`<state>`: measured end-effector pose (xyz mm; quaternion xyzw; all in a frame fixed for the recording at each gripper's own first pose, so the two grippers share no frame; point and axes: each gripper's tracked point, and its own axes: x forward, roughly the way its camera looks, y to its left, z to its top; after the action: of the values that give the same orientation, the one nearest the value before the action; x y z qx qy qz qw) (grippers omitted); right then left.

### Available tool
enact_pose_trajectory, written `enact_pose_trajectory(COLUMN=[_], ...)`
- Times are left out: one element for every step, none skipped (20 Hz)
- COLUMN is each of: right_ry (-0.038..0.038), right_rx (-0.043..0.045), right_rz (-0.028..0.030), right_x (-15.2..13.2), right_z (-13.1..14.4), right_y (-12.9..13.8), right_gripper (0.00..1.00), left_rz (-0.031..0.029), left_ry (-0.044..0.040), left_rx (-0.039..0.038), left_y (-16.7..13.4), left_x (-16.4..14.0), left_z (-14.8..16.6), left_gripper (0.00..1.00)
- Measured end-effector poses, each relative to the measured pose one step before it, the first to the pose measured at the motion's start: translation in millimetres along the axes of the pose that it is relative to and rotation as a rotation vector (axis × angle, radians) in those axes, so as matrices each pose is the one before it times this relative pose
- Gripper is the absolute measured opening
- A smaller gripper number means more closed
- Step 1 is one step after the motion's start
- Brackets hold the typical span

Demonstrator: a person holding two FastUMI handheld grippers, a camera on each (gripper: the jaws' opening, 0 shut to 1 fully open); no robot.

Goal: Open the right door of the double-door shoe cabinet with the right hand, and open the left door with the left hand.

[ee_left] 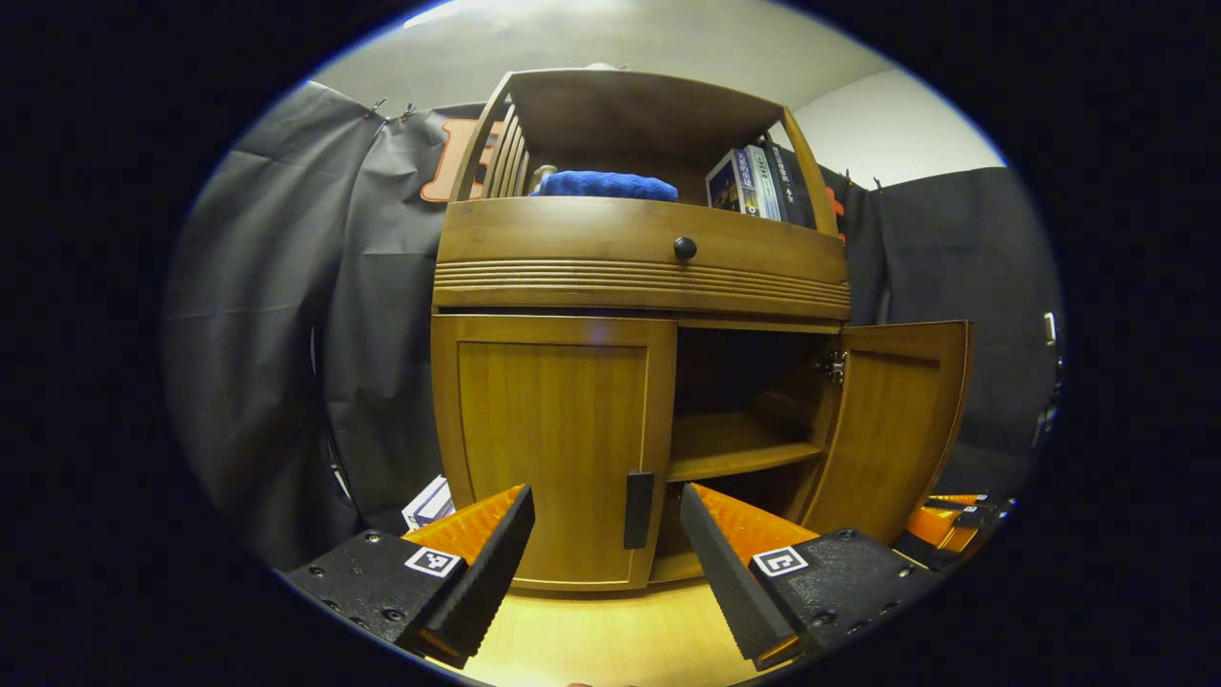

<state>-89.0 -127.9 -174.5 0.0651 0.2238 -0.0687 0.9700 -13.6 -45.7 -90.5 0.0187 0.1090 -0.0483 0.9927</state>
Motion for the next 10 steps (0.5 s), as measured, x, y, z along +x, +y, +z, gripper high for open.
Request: enact_pose_trajectory(right_ry=[-0.0001, -0.00206, -0.00158, -0.00065, 0.00153, -0.00001, -0.00156, -0.00202, -0.00036, -0.00112], right_rx=[-0.0118, -0.01194, -0.00276, 0.00735, 0.01042, 0.00824, 0.00281, 0.00026, -0.00086, -0.00107], right_rz=[-0.01905, -0.01722, -0.00832, -0.00754, -0.006, -0.00644, -0.01021, -0.00901, -0.00592, -0.009], right_x=[0.88, -3.1, -0.35, -0.62, -0.46, -0.89, -0.16, 0.15, -0.31, -0.9], right_z=[0.58, -0.67, 1.23, 0.63, 0.63, -0.21, 0.04, 0.22, 0.19, 0.0], right_y=[-6.53, -8.28, -5.93, -3.5, -5.48, -5.68, -5.43, -4.82, -3.38, -5.08], right_gripper=[0.29, 0.29, 0.18, 0.17, 0.17, 0.17, 0.17, 0.17, 0.17, 0.17], left_rz=[-0.00167, 0.00006, 0.00037, -0.00066, -0.00112, -0.00085, 0.00017, 0.00025, -0.00128, -0.00112], left_ry=[0.00259, 0.00272, 0.00343, 0.00299, 0.0034, 0.00367, 0.00151, 0.00192, 0.0009, 0.00228], left_rx=[0.00084, 0.00086, 0.00056, -0.00058, -0.00079, -0.0004, 0.00077, 0.00277, 0.00546, 0.00857], left_y=[-1.11, -0.04, -0.91, -1.26, -1.57, -1.26, -1.19, -1.31, -2.01, -2.36], left_x=[0.96, 1.59, 1.77, 2.17, 2.38, 3.06, 3.82, 3.73, 5.99, 5.22], left_z=[-1.84, -1.2, -2.03, -1.9, -2.46, -1.91, -1.58, -0.94, -2.19, -0.51], left_gripper=[0.95, 0.92, 0.92, 0.92, 0.95, 0.92, 0.92, 0.92, 0.96, 0.92])
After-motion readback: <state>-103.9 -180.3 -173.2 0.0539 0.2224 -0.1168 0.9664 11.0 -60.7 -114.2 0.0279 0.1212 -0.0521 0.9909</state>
